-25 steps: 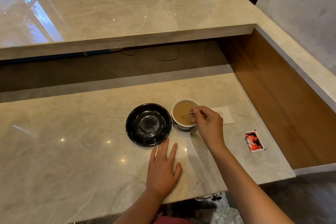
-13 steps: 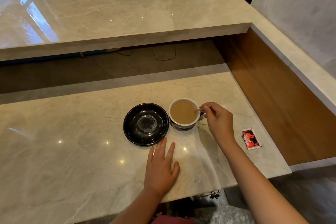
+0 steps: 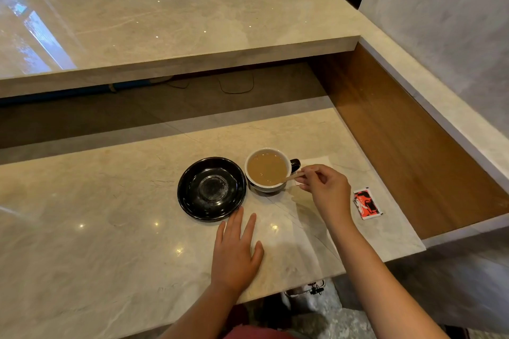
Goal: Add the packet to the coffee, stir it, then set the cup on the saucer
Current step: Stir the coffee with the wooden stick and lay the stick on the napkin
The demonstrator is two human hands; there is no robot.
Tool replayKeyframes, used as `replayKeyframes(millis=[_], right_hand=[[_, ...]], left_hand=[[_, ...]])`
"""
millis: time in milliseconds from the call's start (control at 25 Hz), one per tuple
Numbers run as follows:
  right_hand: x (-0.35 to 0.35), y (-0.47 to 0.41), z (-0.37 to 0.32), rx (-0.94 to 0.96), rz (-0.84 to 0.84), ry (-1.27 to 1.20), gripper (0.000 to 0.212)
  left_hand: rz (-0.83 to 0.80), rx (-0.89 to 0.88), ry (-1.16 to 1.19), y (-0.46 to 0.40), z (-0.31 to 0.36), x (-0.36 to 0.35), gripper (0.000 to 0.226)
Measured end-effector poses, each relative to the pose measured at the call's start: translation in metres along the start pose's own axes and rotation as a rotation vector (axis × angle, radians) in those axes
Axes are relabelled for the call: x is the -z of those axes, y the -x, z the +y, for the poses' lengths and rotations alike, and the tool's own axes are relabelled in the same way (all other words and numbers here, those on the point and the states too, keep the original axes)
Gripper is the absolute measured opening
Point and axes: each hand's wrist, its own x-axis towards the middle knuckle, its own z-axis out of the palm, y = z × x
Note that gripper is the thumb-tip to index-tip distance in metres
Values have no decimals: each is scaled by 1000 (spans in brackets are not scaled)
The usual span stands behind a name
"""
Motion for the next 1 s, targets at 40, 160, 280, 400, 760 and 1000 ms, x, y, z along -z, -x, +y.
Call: replayKeyframes(millis=[40,160,280,400,760,1000], right_hand=[[4,-1,-1,-22,14,-39,21],[15,-1,-4,-66,47,-131,23],[26,0,-5,-108,69,-228,19],[45,-3,-7,-65,54,-271,17],[78,-32,21,787,-115,586,17],[84,-37,64,1008,-388,947,41]], left_hand=[[2,1,2,0,0,0,58],[10,0,29,0,1,1,58],[16,-10,37,1,0,1,57],[14,-14,10,1,0,1,57],[8,-3,-11,0,1,0,58],[4,6,-18,-1,1,0,59]])
